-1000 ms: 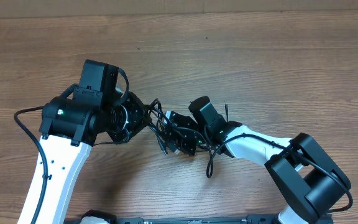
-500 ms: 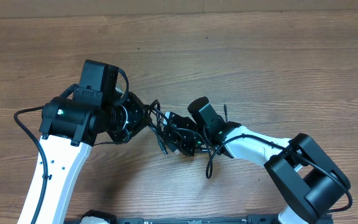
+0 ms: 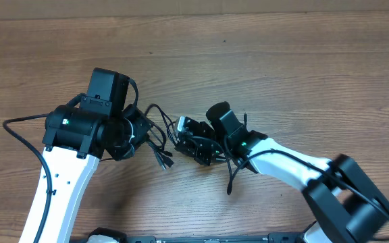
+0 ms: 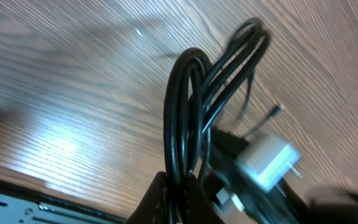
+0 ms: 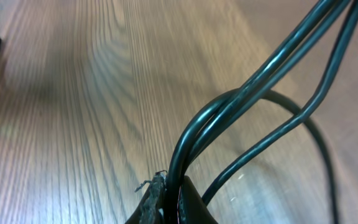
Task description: Untangle cables
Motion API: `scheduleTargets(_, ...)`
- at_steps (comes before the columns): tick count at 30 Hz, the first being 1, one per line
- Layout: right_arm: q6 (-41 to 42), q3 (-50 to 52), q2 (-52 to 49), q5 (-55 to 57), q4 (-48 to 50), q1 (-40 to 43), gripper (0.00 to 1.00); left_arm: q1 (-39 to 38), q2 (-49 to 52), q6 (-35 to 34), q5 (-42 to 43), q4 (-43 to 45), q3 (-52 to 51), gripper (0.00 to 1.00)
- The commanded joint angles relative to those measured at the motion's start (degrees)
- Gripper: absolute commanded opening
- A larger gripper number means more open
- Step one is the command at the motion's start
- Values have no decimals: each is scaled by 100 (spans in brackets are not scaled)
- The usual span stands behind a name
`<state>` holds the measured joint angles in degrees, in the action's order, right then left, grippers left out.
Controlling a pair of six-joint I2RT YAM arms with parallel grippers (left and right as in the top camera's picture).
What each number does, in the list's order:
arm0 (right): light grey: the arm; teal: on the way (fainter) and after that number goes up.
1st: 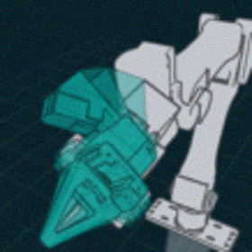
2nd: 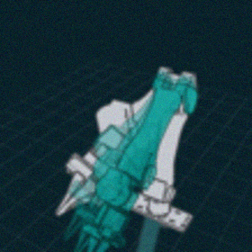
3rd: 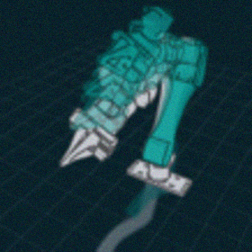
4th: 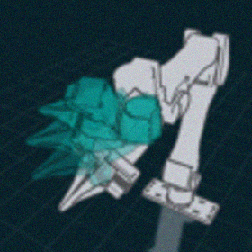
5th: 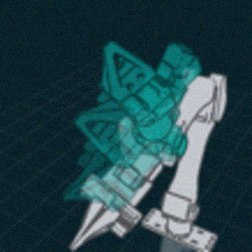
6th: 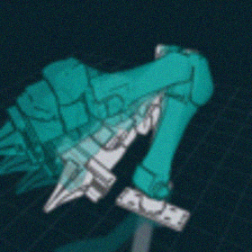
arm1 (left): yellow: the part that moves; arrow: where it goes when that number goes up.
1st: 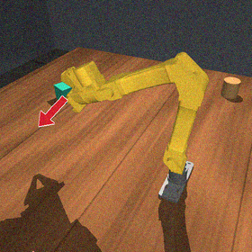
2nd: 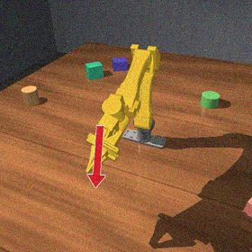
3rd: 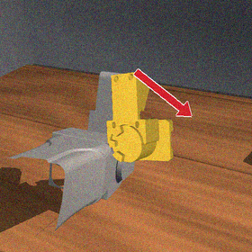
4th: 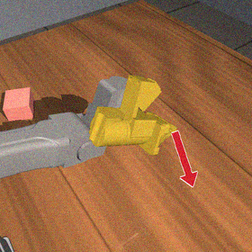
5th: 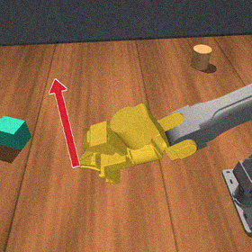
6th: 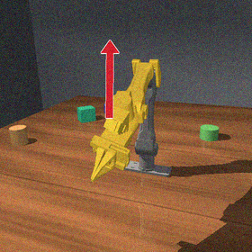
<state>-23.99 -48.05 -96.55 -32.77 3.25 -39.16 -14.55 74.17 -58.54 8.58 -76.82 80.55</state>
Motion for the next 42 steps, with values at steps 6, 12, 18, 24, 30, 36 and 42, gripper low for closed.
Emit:
scheduleTargets(6, 35, -138, 925, 354, -13, -26, 4, -15, 9, -35, -791, -195, 59, 4)
scheduleTargets(12, 210, -138, 1292, 726, -9, -24, 4, -15, 9, 9, -1069, -420, 59, 6)
scheduleTargets(18, 317, -142, 1543, 793, 15, -20, 4, -15, 9, 278, -1067, -424, 59, 5)
scheduleTargets(24, 323, -146, 1915, 920, 155, -20, 4, -15, 9, 334, -1290, -520, 57, 6)
scheduleTargets(30, 317, -149, 2441, 925, 710, -20, 4, -15, 9, 398, -1362, -566, 55, 4)
scheduleTargets(36, 793, -149, 2699, 1032, 1189, -20, 4, -15, 9, 437, -1346, -564, 55, 4)
scheduleTargets(42, 796, -149, 2723, 1349, 798, -20, 4, -15, 9, 584, -1384, -566, 55, 4)
